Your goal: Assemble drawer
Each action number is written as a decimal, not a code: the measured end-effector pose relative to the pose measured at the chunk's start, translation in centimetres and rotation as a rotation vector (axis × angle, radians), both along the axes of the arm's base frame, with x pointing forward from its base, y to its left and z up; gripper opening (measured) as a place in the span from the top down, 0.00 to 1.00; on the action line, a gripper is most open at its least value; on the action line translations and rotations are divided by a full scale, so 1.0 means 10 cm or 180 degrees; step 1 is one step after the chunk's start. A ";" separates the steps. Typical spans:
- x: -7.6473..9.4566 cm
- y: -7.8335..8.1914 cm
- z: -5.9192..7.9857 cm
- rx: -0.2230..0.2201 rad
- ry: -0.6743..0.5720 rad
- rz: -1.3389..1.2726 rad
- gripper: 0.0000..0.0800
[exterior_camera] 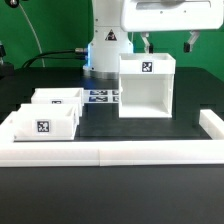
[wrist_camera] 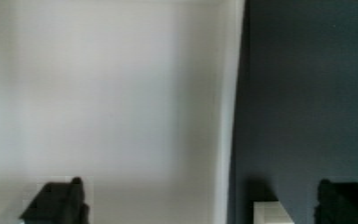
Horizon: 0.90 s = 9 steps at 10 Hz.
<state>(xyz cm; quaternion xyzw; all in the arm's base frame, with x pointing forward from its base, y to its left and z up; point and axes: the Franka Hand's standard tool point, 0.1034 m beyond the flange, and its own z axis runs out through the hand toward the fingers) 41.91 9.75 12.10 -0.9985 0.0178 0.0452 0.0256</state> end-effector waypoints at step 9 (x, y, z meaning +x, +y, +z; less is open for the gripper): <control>-0.19 0.03 -0.23 0.0014 0.0000 -0.0052 0.34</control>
Offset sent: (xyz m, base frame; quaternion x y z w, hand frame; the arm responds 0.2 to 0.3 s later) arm -0.0155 0.0073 -0.0171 0.0212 0.0022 0.0428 0.9989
